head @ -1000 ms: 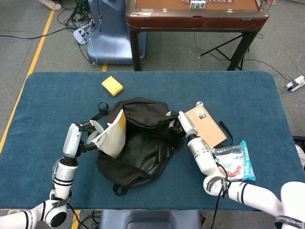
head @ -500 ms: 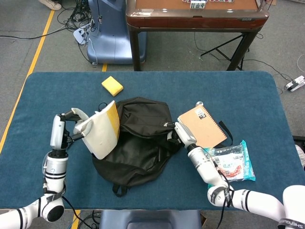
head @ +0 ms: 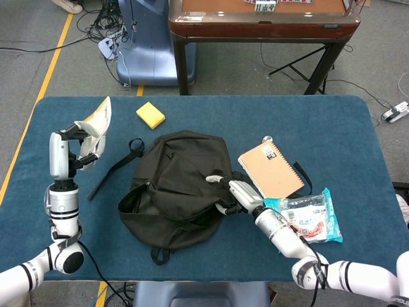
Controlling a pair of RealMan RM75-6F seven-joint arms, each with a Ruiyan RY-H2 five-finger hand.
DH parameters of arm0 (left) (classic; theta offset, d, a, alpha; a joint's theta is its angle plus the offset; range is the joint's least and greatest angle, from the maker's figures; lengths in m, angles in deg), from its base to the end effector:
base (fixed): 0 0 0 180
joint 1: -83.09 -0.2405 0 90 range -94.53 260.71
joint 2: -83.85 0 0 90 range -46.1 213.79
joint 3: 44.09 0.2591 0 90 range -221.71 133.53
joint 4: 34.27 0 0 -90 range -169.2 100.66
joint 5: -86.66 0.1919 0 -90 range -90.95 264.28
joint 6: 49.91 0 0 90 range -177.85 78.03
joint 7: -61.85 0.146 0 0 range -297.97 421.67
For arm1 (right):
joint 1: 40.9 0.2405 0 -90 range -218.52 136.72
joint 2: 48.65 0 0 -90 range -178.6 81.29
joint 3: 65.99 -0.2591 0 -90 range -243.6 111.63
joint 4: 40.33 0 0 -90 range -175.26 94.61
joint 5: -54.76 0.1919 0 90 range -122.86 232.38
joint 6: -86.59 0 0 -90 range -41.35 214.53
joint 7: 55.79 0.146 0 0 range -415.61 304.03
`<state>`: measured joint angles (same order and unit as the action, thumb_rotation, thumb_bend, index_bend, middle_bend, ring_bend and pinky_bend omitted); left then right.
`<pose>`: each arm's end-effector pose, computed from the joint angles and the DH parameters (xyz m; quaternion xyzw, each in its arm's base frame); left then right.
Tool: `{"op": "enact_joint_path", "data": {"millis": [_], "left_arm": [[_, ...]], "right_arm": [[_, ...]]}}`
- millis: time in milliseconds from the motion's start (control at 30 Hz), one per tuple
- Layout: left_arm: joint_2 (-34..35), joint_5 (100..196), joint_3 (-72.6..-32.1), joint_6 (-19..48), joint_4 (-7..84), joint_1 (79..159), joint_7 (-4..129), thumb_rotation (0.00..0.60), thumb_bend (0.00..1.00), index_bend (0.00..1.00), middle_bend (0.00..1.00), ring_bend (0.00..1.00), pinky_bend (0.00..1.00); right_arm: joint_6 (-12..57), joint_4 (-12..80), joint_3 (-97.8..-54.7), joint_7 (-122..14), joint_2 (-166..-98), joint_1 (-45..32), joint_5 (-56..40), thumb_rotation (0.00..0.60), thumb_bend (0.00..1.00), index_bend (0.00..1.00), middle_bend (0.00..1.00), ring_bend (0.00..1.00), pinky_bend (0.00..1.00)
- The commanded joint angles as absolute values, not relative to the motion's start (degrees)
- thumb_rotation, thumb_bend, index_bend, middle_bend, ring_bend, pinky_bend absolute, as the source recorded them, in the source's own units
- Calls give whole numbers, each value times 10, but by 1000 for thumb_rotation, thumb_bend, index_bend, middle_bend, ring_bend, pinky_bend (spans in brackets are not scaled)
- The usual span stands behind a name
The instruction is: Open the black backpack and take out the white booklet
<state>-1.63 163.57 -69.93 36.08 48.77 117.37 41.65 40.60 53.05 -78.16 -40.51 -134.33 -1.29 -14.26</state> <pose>-0.1479 0.3590 0.1507 -0.4080 -0.3635 -0.7479 0.3769 -0.1294 -0.3122 -0.0054 0.6334 -0.6046 0.4398 0.1996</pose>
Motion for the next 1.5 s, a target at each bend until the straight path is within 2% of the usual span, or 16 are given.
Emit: {"op": "enact_joint_path", "data": {"millis": [33, 267, 367, 400, 433, 467, 533, 633, 700, 767, 833, 867, 933, 1000, 1200, 1500], "left_arm": [[-45, 1630, -683, 329, 443, 1196, 441, 600, 610, 809, 956, 727, 755], [-82, 1623, -644, 266, 405, 1215, 460, 600, 599, 745, 900, 692, 755], [-75, 1622, -622, 239, 431, 1214, 486, 592, 451, 668, 833, 635, 755], [-71, 1621, -617, 233, 441, 1213, 495, 565, 377, 631, 810, 618, 753], [-65, 1620, -613, 226, 452, 1213, 504, 490, 318, 582, 778, 594, 737], [-55, 1617, -606, 214, 468, 1212, 516, 438, 295, 548, 753, 575, 722], [-35, 1609, -599, 193, 497, 1210, 531, 268, 243, 418, 651, 493, 641], [-4, 1592, -595, 167, 538, 1206, 542, 110, 220, 300, 549, 411, 548], [14, 1582, -595, 158, 558, 1203, 549, 63, 218, 274, 526, 388, 527], [23, 1577, -595, 162, 564, 1198, 557, 53, 217, 268, 521, 381, 516], [30, 1570, -596, 171, 563, 1190, 570, 82, 217, 274, 520, 384, 514], [34, 1566, -596, 175, 563, 1186, 575, 122, 218, 278, 520, 385, 514], [43, 1548, -597, 182, 563, 1175, 588, 419, 217, 295, 520, 387, 514], [55, 1530, -596, 190, 563, 1163, 607, 595, 217, 315, 521, 387, 513], [100, 1513, -569, 224, 558, 1120, 673, 600, 219, 345, 520, 387, 508], [127, 1550, -516, 316, 556, 1039, 726, 600, 219, 366, 520, 386, 467]], "right_arm": [[392, 559, -776, -366, -1305, -28, -191, 600, 156, 0, 0, 0, 77], [331, 587, -772, -312, -1230, -67, -244, 600, 139, 0, 0, 0, 70], [306, 590, -774, -300, -1203, -84, -244, 600, 139, 0, 0, 0, 70], [301, 589, -775, -297, -1196, -88, -243, 600, 139, 0, 0, 0, 70], [297, 588, -774, -295, -1190, -92, -242, 600, 139, 0, 0, 0, 70], [294, 586, -773, -293, -1181, -97, -240, 600, 139, 0, 0, 0, 70], [288, 582, -773, -292, -1170, -103, -236, 600, 139, 0, 0, 0, 69], [284, 577, -772, -286, -1154, -111, -228, 600, 143, 0, 0, 0, 70], [283, 573, -768, -285, -1147, -117, -227, 600, 159, 0, 0, 0, 70], [280, 571, -766, -283, -1141, -121, -226, 600, 201, 0, 0, 0, 69], [272, 567, -764, -284, -1136, -128, -228, 600, 258, 0, 6, 0, 69], [266, 566, -763, -286, -1135, -132, -229, 600, 297, 0, 16, 0, 69], [250, 560, -760, -300, -1134, -141, -231, 600, 359, 0, 44, 0, 69], [237, 555, -754, -321, -1134, -151, -230, 600, 384, 0, 75, 0, 70], [192, 544, -735, -395, -1130, -186, -224, 600, 400, 91, 179, 18, 143], [127, 542, -700, -442, -1127, -251, -232, 600, 399, 116, 187, 26, 150]]}}
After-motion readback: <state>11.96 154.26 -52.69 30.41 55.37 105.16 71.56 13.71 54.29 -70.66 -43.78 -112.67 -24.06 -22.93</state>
